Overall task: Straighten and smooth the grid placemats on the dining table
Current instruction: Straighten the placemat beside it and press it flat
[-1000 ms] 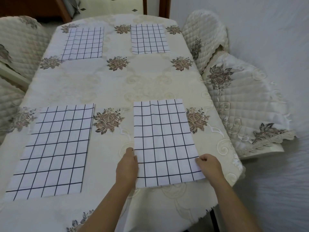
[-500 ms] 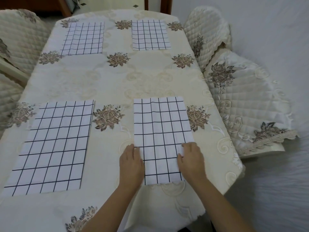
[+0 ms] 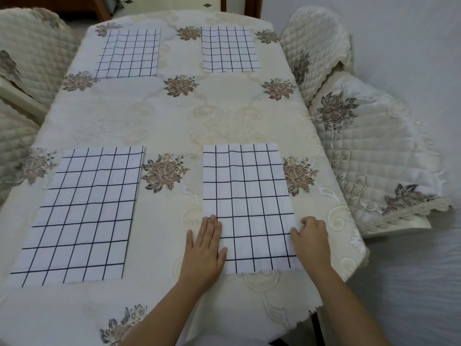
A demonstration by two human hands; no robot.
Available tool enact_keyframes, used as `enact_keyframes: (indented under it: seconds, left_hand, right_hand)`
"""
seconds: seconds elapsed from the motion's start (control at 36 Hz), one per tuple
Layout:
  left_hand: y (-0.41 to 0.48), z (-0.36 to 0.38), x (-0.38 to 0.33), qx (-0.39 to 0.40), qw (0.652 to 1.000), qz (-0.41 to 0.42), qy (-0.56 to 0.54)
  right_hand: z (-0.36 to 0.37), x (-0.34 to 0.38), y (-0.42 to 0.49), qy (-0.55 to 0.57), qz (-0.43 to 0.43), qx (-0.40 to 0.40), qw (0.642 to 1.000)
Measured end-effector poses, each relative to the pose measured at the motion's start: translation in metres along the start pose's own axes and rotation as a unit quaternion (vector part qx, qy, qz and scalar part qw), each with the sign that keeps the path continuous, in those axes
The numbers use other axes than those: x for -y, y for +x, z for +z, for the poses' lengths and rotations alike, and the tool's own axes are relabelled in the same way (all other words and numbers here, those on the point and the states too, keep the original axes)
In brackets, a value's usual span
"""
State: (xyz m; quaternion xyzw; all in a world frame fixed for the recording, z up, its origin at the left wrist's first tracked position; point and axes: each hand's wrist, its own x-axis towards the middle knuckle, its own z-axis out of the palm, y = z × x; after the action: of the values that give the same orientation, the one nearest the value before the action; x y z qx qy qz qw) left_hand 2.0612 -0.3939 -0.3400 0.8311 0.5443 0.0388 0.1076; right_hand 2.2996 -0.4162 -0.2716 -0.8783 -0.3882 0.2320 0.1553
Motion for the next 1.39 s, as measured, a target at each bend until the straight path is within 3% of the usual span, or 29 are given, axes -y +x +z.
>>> enact_keyframes:
  seconds: [0.19,0.47,0.56,0.67,0.75,0.86,0.94,1.25,1.39]
  left_hand:
    - [0.000,0.001,0.002,0.013,1.000,0.002,-0.008]
    - [-0.003,0.004,0.003,0.010,1.000,0.006,-0.009]
    - [-0.003,0.005,0.003,0.006,1.000,0.010,0.001]
    - [-0.002,0.005,0.002,-0.007,1.000,0.002,0.005]
    - [0.000,0.002,-0.001,-0.017,1.000,-0.006,0.003]
    - [-0.001,0.001,0.000,-0.022,1.000,-0.015,-0.002]
    - [-0.002,0.000,0.000,-0.020,1.000,-0.020,-0.002]
    - [-0.001,-0.007,-0.003,-0.007,0.999,-0.031,0.004]
    - [0.001,-0.012,-0.004,-0.028,0.999,-0.020,0.017]
  right_hand:
    - [-0.008,-0.008,0.012,0.035,0.096,0.123,0.987]
    - [-0.008,-0.005,0.003,-0.032,0.083,0.106,0.990]
    - [-0.002,0.003,-0.008,-0.117,-0.001,-0.007,0.993]
    - [0.031,0.023,-0.022,-0.075,-0.159,-0.072,0.982]
    - [0.060,0.041,-0.036,-0.097,-0.233,-0.017,0.967]
    - [0.088,0.046,-0.049,-0.156,-0.363,0.021,0.919]
    - [0.096,0.038,-0.045,-0.172,-0.402,0.025,0.899]
    - [0.048,-0.016,0.017,-0.183,-0.273,-0.039,0.944]
    - [0.040,-0.025,0.025,-0.180,-0.257,-0.069,0.947]
